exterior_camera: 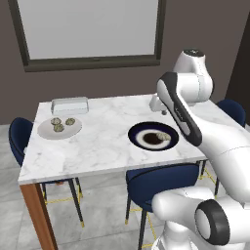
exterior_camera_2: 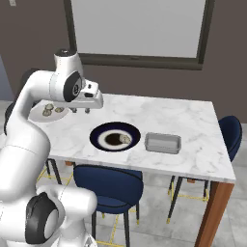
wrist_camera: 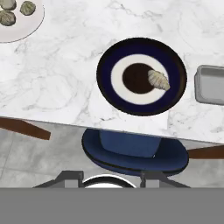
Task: Place two dumplings into each of the tupperware containers and then place the containers in the fridge.
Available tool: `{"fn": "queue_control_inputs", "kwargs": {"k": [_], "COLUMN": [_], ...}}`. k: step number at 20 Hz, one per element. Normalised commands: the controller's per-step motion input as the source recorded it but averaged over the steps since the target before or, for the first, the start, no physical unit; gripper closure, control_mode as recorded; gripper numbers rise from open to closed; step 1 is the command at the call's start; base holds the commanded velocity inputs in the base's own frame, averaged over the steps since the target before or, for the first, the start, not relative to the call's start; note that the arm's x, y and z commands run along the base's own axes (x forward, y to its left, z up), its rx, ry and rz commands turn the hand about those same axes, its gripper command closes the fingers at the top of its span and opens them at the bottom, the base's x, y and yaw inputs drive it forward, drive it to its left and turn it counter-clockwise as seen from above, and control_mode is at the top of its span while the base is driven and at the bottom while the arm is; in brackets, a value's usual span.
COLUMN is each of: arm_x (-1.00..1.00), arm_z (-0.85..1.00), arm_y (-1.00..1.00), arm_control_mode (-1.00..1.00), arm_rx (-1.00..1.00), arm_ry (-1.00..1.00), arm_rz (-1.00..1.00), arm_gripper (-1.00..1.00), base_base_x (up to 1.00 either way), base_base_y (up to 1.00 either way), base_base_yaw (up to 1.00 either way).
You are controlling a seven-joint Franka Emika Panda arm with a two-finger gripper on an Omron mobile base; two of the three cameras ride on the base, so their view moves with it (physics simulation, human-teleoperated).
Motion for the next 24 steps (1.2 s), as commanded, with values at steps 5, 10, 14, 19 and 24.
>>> {"fn": "queue_control_inputs", "kwargs": {"k": [5,10,14,19,24], "arm_x": [0.00,0.00,0.00,0.13,0.42], "arm_z": [-0.28,-0.64,-0.55,-0.45,-0.18], "arm_y": [-0.21,-0.37,-0.19,-0.13,-0.16], "arm_control_mode": [-1.00,-1.00,-1.00,-1.00,-1.00], "arm_rx": [-0.01,-0.02,-0.14,-0.09,0.00], "arm_ry": [0.09,0.08,0.13,0.03,0.01], "arm_rz": [-0.01,0.00,0.14,0.21,0.21], "arm_gripper": [-1.00,-1.00,-1.00,-1.00,-1.00], "base_base_x": [0.00,0.00,0.00,0.00,0.00], "base_base_y": [0.00,0.00,0.00,0.00,0.00], "base_base_yaw": [0.00,0.00,0.00,0.00,0.00]}}
